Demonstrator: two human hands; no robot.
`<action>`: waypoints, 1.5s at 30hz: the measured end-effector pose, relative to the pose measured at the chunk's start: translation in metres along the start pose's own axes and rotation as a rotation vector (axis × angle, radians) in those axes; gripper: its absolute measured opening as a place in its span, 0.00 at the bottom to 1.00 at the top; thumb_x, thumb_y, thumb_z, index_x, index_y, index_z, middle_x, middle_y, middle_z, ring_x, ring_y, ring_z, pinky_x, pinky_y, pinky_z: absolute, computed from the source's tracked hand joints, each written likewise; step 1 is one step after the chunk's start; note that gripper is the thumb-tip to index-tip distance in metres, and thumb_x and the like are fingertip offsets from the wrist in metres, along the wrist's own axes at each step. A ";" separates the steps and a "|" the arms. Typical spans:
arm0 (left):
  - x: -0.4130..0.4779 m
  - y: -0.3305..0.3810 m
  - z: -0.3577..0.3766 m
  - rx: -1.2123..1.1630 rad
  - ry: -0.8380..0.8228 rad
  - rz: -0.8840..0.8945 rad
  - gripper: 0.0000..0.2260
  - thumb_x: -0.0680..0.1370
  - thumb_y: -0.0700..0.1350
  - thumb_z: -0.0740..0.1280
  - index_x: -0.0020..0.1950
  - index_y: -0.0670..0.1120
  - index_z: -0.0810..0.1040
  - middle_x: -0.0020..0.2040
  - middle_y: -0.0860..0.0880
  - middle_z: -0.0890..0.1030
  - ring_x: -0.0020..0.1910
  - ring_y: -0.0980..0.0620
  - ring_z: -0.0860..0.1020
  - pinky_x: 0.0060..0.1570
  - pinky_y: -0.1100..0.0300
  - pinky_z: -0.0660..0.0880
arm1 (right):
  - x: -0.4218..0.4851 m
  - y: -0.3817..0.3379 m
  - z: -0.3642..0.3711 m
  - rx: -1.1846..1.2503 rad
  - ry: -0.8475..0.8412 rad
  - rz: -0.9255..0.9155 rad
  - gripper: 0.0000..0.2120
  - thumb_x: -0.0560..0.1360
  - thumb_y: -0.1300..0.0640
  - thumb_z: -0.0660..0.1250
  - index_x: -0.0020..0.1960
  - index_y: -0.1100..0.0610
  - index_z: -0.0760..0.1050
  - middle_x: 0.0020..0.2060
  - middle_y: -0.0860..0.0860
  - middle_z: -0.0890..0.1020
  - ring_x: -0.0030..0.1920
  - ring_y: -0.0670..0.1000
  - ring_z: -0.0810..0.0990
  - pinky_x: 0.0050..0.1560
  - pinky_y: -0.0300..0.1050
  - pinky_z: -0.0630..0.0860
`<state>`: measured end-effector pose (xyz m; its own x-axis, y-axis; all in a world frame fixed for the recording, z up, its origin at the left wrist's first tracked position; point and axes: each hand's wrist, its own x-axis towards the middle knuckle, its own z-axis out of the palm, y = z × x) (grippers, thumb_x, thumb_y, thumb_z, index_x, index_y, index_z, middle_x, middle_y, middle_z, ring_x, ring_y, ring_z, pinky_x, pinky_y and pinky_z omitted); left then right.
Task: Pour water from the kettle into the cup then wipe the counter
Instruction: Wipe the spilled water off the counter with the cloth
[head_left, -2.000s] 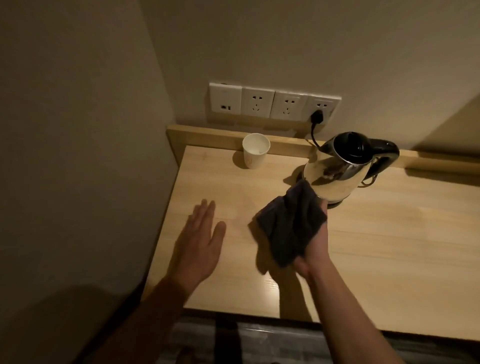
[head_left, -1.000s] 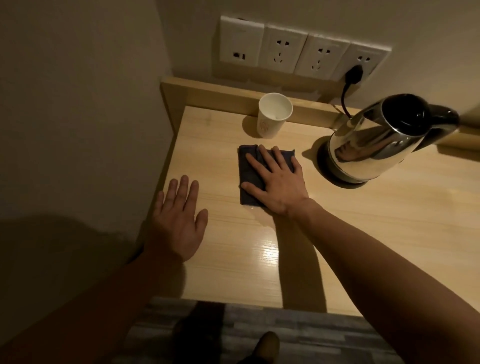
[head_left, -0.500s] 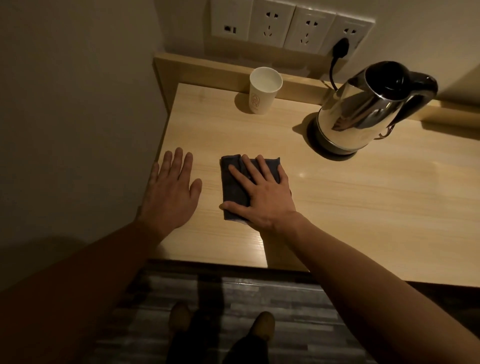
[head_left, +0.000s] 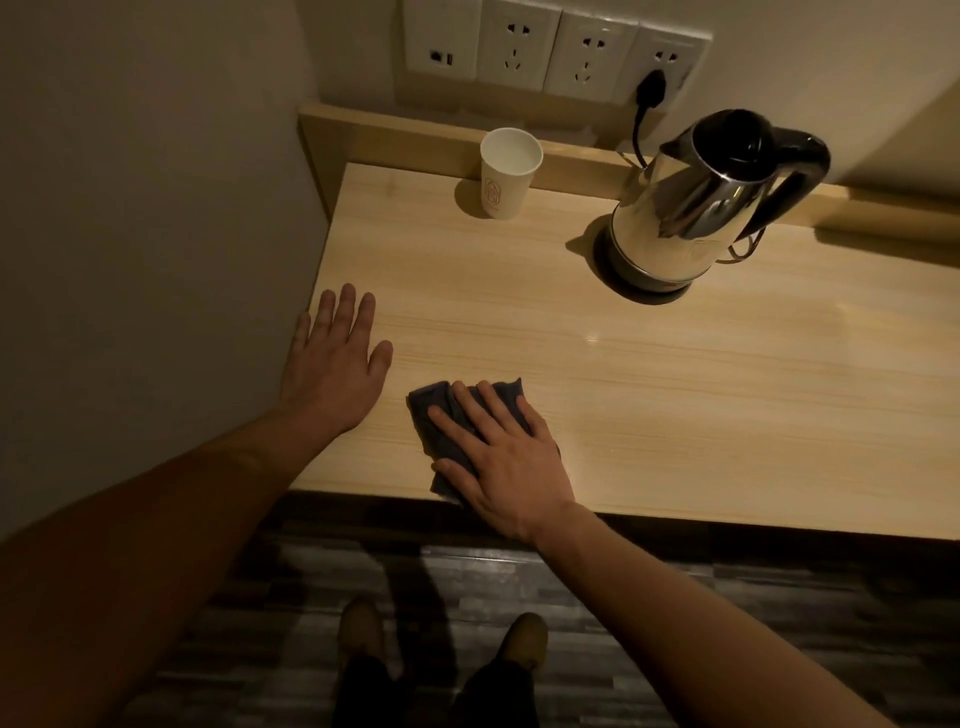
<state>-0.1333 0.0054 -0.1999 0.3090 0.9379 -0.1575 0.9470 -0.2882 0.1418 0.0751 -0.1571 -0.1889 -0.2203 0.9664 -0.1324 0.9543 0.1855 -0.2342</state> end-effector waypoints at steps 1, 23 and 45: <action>0.000 0.000 -0.001 -0.005 -0.008 -0.001 0.30 0.85 0.60 0.43 0.85 0.50 0.43 0.86 0.47 0.44 0.84 0.46 0.42 0.81 0.45 0.41 | -0.006 -0.002 0.002 0.008 0.006 -0.013 0.28 0.86 0.36 0.46 0.84 0.41 0.51 0.85 0.47 0.51 0.85 0.52 0.47 0.82 0.60 0.50; -0.011 0.068 0.014 0.002 0.030 0.055 0.31 0.83 0.63 0.40 0.85 0.51 0.49 0.85 0.48 0.51 0.84 0.46 0.49 0.80 0.39 0.50 | 0.065 0.106 -0.141 0.625 0.227 0.282 0.21 0.84 0.39 0.55 0.67 0.45 0.79 0.57 0.43 0.86 0.59 0.47 0.83 0.63 0.48 0.76; -0.006 0.067 0.021 0.025 0.054 0.029 0.31 0.83 0.64 0.40 0.84 0.53 0.44 0.86 0.49 0.46 0.84 0.47 0.46 0.81 0.40 0.46 | 0.051 0.114 -0.041 0.048 0.032 0.256 0.32 0.80 0.27 0.45 0.82 0.33 0.51 0.85 0.43 0.52 0.84 0.57 0.46 0.81 0.65 0.43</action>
<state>-0.0694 -0.0237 -0.2101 0.3315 0.9380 -0.1010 0.9399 -0.3191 0.1213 0.1807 -0.0792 -0.1831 0.0340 0.9861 -0.1628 0.9673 -0.0735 -0.2429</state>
